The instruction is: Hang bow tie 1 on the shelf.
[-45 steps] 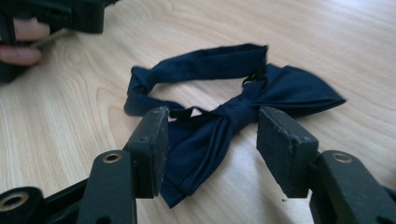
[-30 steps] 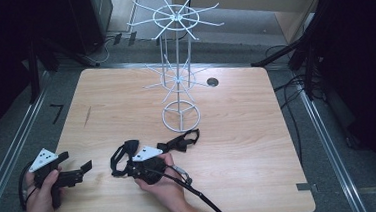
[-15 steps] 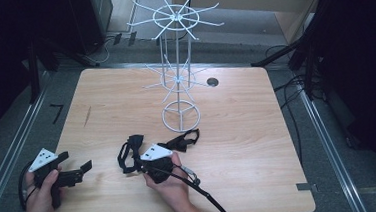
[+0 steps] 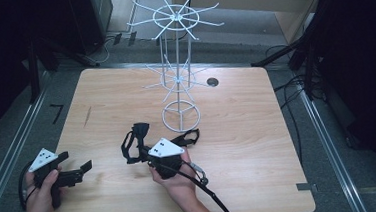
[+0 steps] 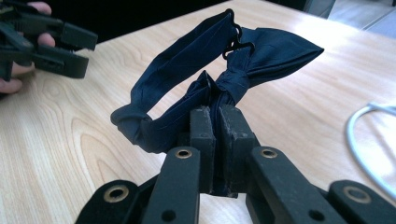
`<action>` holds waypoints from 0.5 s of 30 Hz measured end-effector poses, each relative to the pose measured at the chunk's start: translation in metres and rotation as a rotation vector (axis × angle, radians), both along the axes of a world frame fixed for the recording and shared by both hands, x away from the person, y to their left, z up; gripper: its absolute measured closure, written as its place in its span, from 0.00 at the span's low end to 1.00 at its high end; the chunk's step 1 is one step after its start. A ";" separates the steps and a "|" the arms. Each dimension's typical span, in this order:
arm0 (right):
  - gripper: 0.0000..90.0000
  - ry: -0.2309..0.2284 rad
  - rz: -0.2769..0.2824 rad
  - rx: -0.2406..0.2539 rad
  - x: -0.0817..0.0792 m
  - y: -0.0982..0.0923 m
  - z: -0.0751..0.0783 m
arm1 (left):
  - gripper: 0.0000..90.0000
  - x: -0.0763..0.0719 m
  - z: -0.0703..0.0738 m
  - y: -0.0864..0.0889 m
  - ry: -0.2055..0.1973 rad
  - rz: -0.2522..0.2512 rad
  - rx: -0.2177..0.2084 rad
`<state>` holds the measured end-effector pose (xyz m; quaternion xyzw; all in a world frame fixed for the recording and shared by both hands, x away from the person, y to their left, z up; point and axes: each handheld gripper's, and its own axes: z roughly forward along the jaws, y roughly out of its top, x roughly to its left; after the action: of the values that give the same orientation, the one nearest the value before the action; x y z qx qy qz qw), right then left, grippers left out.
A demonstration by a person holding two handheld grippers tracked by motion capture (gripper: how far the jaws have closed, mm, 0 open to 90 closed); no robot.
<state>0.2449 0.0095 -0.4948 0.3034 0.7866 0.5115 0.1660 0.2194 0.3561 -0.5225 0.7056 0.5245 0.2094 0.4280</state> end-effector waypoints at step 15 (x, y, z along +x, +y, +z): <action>0.95 -0.057 -0.022 0.021 0.001 -0.015 0.020 | 0.00 0.000 0.000 0.000 0.001 -0.001 0.000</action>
<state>0.2459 -0.0050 -0.4744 0.2992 0.7726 0.5265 0.1907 0.2195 0.3564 -0.5226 0.7058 0.5246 0.2087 0.4279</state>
